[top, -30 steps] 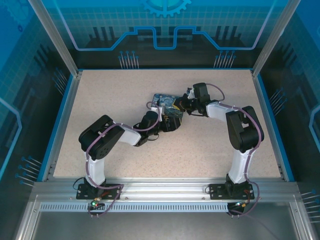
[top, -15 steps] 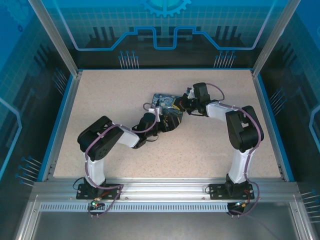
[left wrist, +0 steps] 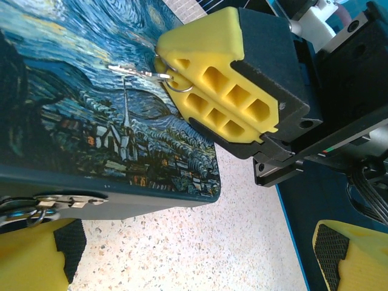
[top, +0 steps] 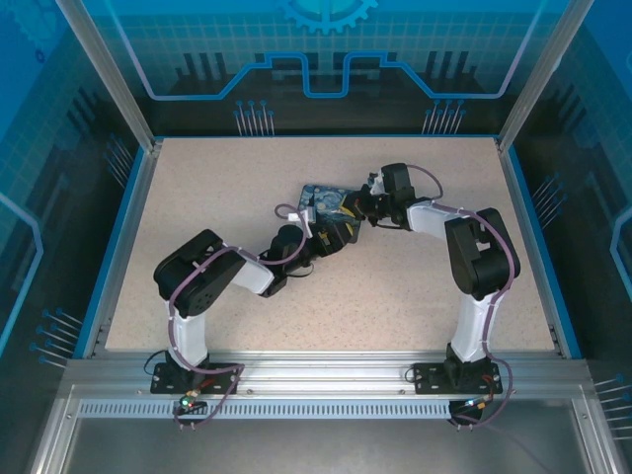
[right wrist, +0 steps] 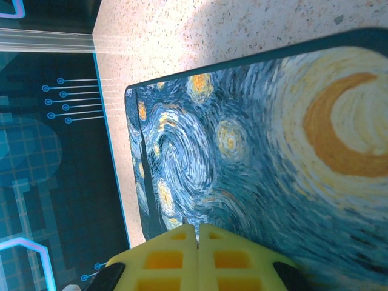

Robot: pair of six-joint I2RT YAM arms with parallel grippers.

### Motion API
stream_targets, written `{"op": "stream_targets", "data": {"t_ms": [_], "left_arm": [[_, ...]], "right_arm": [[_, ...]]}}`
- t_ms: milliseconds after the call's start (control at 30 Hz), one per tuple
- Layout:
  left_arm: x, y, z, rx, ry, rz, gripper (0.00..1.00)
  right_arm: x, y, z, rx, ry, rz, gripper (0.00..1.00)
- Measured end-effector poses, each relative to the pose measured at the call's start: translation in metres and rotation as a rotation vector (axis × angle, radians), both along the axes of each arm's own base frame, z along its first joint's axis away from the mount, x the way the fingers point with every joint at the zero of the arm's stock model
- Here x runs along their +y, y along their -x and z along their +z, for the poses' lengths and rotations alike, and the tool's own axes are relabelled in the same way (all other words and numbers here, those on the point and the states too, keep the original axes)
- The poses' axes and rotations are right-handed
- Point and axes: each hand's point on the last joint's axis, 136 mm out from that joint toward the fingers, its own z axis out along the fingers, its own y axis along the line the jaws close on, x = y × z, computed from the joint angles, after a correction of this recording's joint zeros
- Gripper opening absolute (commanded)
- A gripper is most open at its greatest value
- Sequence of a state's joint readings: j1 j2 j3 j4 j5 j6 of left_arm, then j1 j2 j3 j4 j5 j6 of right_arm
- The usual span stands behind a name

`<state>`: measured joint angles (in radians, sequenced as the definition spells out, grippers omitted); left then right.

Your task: Unlock a padlock with a key

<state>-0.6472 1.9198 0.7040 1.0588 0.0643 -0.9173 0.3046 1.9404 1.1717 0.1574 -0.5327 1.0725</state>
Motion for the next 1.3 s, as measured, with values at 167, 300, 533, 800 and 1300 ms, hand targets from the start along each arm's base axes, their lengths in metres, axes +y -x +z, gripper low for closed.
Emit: {"op": "stream_targets", "data": {"t_ms": [167, 300, 533, 800, 1300], "left_arm": [[0.001, 0.001, -0.004, 0.000, -0.033, -0.006, 0.99], [0.006, 0.006, 0.006, -0.020, -0.088, -0.015, 0.99], [0.022, 0.006, 0.023, -0.068, -0.183, -0.019, 0.99], [0.042, 0.008, -0.011, -0.010, -0.334, -0.036, 0.99], [0.033, -0.002, -0.035, -0.037, -0.472, -0.122, 0.99]], "right_arm": [[0.000, 0.000, 0.000, 0.002, -0.004, 0.002, 0.00], [0.000, 0.000, 0.000, 0.001, -0.007, 0.004, 0.00], [0.001, -0.001, 0.000, -0.005, -0.015, 0.010, 0.00], [0.001, -0.002, 0.000, -0.009, -0.018, 0.012, 0.00], [0.001, -0.002, 0.000, -0.010, -0.020, 0.012, 0.00]]}}
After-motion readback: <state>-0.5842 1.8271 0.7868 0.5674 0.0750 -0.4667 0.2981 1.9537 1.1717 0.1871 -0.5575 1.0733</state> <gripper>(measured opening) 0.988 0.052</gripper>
